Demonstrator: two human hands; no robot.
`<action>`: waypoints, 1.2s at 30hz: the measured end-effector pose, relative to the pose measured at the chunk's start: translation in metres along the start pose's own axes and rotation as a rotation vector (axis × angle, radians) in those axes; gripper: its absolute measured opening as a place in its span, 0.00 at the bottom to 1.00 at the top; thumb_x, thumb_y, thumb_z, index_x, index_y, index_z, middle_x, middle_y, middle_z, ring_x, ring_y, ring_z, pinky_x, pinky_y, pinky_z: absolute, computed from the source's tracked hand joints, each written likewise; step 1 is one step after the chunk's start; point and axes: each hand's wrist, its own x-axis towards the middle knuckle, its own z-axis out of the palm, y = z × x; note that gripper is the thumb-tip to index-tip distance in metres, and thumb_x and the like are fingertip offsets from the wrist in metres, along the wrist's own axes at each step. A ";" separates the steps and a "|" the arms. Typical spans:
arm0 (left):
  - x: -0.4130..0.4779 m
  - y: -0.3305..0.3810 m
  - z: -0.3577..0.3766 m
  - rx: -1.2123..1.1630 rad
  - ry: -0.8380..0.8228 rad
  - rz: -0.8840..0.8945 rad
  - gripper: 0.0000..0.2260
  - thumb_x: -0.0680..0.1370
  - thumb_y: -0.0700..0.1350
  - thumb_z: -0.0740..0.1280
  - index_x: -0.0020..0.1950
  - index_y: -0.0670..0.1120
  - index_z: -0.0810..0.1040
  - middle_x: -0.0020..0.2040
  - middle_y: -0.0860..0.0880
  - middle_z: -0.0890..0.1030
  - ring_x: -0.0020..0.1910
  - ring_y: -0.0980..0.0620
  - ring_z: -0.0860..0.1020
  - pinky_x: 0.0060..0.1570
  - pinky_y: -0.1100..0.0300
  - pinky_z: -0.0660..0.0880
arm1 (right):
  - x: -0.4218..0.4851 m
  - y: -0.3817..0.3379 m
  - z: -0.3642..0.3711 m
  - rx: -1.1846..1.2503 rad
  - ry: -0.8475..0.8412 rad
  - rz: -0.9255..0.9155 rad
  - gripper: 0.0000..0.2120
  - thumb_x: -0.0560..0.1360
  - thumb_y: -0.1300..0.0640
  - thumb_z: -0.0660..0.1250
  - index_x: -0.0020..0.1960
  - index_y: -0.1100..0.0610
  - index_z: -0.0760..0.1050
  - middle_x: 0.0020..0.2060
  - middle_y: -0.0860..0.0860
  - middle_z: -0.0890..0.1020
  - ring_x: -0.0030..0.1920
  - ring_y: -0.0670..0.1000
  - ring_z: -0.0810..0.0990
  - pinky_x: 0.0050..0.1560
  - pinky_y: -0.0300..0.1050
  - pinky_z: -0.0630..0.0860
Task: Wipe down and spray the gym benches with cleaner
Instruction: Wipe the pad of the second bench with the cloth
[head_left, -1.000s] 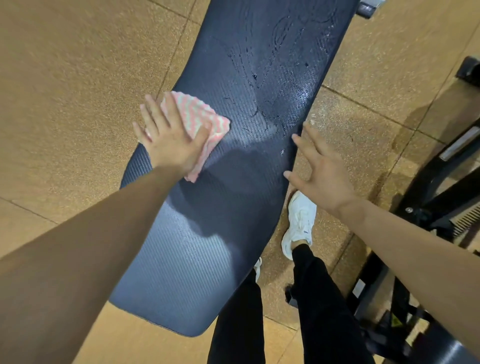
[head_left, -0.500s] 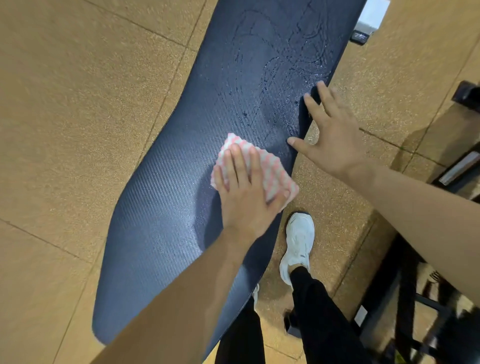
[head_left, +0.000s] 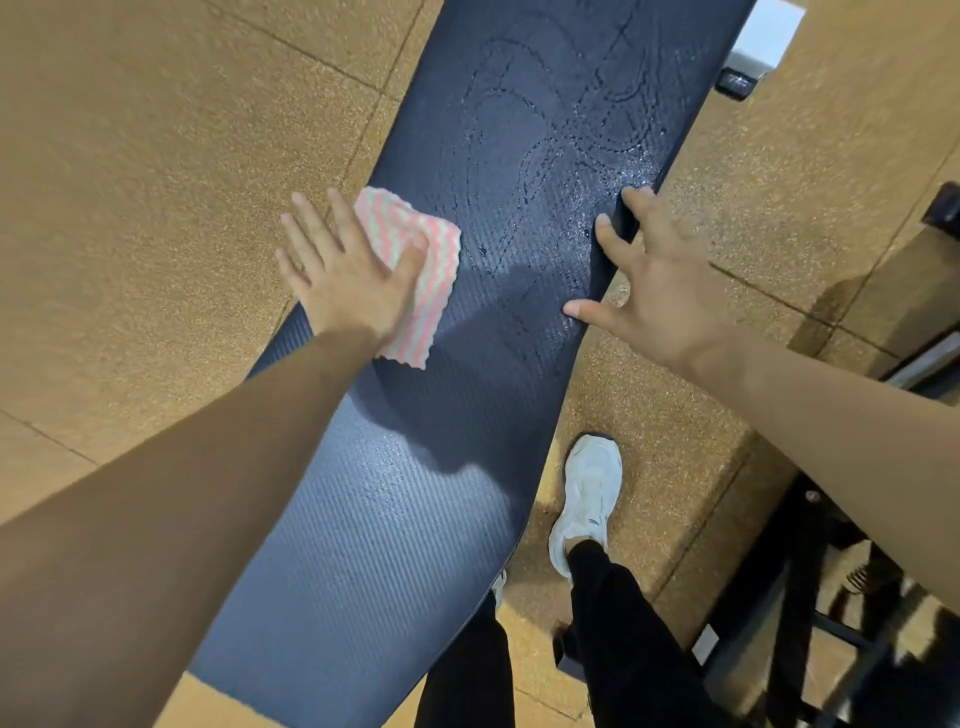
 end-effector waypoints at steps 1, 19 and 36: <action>-0.001 0.005 0.001 0.029 0.016 0.033 0.45 0.79 0.73 0.49 0.85 0.44 0.41 0.85 0.38 0.41 0.84 0.38 0.40 0.80 0.34 0.42 | 0.001 0.000 0.000 -0.019 -0.014 -0.010 0.44 0.74 0.33 0.67 0.80 0.59 0.62 0.81 0.59 0.54 0.82 0.59 0.50 0.80 0.55 0.50; -0.102 0.059 0.032 0.222 -0.098 0.552 0.42 0.82 0.71 0.50 0.86 0.45 0.44 0.85 0.40 0.42 0.84 0.38 0.41 0.82 0.39 0.45 | 0.015 0.031 -0.021 -0.006 -0.169 -0.124 0.39 0.76 0.41 0.71 0.81 0.48 0.60 0.82 0.48 0.51 0.82 0.47 0.46 0.79 0.51 0.42; -0.154 0.008 0.014 0.090 0.051 0.644 0.26 0.85 0.49 0.62 0.82 0.42 0.65 0.83 0.44 0.62 0.83 0.43 0.59 0.80 0.43 0.58 | 0.026 0.032 -0.029 -0.122 -0.203 -0.133 0.34 0.80 0.43 0.65 0.81 0.49 0.57 0.82 0.50 0.51 0.82 0.49 0.46 0.80 0.57 0.44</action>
